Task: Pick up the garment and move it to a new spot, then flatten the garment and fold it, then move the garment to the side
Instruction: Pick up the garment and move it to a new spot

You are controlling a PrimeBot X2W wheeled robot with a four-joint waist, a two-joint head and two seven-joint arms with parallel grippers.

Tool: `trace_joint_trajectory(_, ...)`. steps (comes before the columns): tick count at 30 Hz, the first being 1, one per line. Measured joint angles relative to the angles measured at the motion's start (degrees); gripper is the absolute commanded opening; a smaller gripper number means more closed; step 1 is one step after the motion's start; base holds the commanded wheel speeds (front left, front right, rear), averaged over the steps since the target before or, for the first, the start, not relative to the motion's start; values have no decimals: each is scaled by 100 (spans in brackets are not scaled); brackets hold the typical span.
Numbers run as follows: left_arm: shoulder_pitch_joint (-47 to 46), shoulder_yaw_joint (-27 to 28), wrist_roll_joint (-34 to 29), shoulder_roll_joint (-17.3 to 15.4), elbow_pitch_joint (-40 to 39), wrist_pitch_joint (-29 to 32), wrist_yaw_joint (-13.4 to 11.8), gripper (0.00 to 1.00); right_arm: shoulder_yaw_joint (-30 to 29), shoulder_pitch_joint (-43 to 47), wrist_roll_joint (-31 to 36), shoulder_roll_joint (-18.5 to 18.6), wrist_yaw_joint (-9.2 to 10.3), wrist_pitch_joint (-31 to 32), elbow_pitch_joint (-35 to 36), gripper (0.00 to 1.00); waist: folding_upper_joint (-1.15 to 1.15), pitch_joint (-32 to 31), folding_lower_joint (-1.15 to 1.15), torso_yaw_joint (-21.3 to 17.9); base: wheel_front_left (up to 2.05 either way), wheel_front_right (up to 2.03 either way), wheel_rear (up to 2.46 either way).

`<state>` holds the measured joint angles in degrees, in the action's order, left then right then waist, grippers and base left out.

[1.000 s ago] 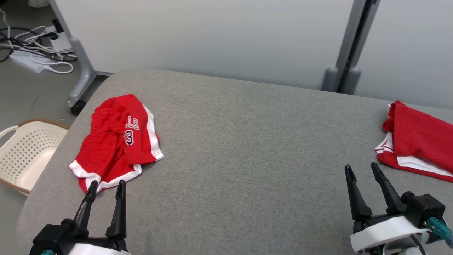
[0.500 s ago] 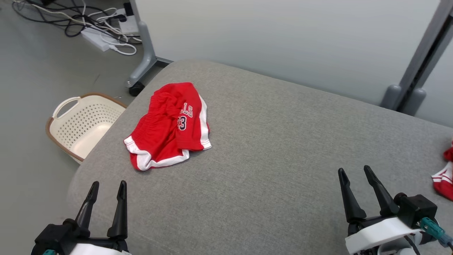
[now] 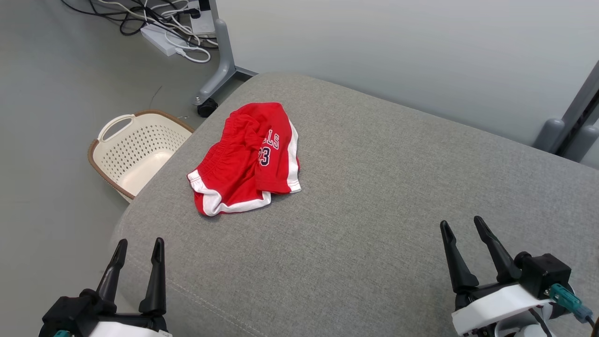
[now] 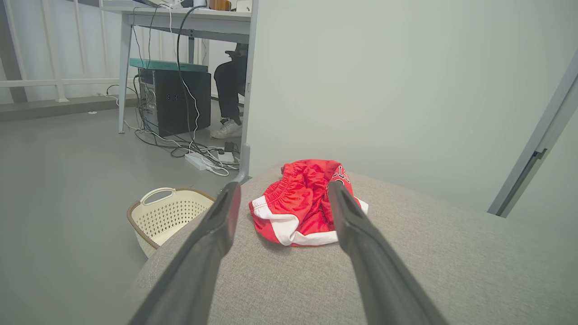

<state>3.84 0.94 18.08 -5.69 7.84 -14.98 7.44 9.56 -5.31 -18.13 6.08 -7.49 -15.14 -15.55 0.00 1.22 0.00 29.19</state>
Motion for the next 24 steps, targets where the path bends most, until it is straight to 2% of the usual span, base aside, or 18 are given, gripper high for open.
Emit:
trace_joint_trajectory(10, -327, 127, -97, -76, -153, 0, -1, 100, 74, -95, -9, 65, 0, 0, -18, 100, 0, 125, 0, -216, 0, 0, 0)
trace_joint_trajectory(17, -1076, 320, 34, -554, 64, 606, -27, 100, 110, -264, 3, 35, 0, 0, 11, 100, 0, 300, 0, -571, 0, 0, 0)
trace_joint_trajectory(24, -1841, 368, 577, -1245, 426, 1690, -10, 100, 146, -481, 59, 21, 0, 0, 12, 100, 0, 571, 0, -989, 0, 0, 0)
